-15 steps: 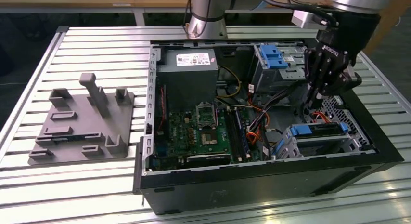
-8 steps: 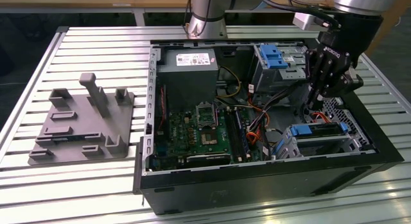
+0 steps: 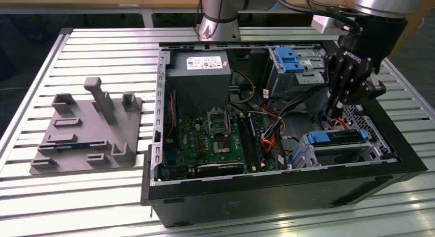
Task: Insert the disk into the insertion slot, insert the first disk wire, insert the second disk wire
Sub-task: 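Insert the second disk wire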
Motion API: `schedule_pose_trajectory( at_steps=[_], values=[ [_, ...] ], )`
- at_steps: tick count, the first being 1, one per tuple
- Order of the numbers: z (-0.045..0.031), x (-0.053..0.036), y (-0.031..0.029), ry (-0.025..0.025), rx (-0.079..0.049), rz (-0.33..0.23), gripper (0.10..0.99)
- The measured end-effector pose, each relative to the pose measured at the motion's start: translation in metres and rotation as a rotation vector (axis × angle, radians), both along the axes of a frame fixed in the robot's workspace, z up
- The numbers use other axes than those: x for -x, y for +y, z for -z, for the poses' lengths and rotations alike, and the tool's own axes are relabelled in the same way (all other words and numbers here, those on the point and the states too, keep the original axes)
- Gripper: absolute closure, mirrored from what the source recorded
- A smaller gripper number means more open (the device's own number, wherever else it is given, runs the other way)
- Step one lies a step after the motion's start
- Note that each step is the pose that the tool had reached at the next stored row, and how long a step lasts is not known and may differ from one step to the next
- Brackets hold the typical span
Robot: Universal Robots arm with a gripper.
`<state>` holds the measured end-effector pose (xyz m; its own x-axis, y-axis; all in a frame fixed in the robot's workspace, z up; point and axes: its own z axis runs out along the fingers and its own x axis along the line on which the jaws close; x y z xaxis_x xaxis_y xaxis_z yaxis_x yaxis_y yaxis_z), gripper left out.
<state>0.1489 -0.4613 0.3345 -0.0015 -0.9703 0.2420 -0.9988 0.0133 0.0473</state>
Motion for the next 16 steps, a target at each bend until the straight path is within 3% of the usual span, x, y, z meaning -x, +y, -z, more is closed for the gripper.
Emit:
schedule_pose_trajectory(
  at_steps=[6,12,16],
  values=[
    [-0.0005,0.0001,-0.0116,0.0000,-0.026,0.000,0.890],
    [-0.0023,0.0000,-0.0211,0.0000,-0.075,0.000,0.890],
    [-0.0068,0.0000,-0.0273,0.0000,-0.096,0.000,0.890]
  ],
)
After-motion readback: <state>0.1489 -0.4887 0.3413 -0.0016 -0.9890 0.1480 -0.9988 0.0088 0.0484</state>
